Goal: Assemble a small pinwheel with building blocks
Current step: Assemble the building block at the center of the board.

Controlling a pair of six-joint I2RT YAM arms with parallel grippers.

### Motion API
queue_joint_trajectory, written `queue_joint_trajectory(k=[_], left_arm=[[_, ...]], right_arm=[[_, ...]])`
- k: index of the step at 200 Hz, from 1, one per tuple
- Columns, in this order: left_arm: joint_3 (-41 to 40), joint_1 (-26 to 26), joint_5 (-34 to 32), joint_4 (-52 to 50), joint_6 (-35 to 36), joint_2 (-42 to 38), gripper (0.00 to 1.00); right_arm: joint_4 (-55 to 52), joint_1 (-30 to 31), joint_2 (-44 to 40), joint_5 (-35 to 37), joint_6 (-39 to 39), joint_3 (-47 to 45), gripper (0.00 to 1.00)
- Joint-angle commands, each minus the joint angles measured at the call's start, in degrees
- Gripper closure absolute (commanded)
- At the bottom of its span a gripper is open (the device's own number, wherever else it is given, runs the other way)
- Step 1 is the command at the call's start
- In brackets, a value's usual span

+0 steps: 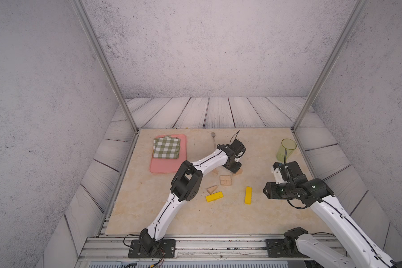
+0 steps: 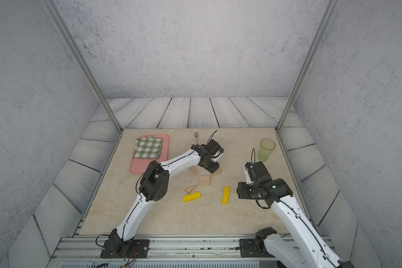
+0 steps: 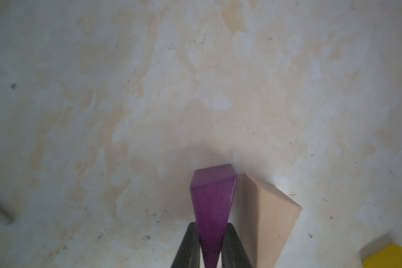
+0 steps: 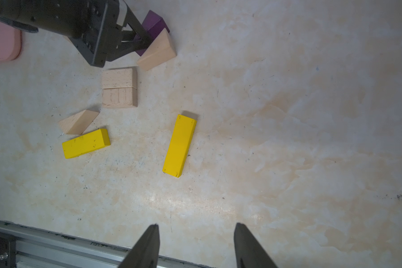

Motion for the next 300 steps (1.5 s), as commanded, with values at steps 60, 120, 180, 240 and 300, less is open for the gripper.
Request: queue_joint_trajectory(k=[60, 120, 180, 240, 300], left_arm=[[-0.16, 0.84, -0.36, -4.14, -0.55, 0.37, 0.82], [-1.58, 0.96, 0.98, -2.56, -0.54, -1.03, 0.57], [-3.46, 1.52, 2.66, -0.94, -2.32, -6.0, 0.41], [-19.54, 4.79, 4.11, 11.25, -7.63, -22.6, 0.32], [-43.38, 7.41, -0.78, 13.87, -10.4, -48.44, 0.31]], right_arm=[[-0.02, -0.19, -0.9, 0.8, 0.69, -0.33, 0.44], [-0.33, -0.21, -0.95, 1.02, 0.67, -0.13, 0.44], [-0.64, -0.25, -0.21, 1.35, 0.1, 1.36, 0.44], [0.63, -0.2, 7.51, 1.36, -0.72, 8.58, 0.4], [4.4, 0.0, 29.95, 3.26, -0.17, 19.62, 0.39]])
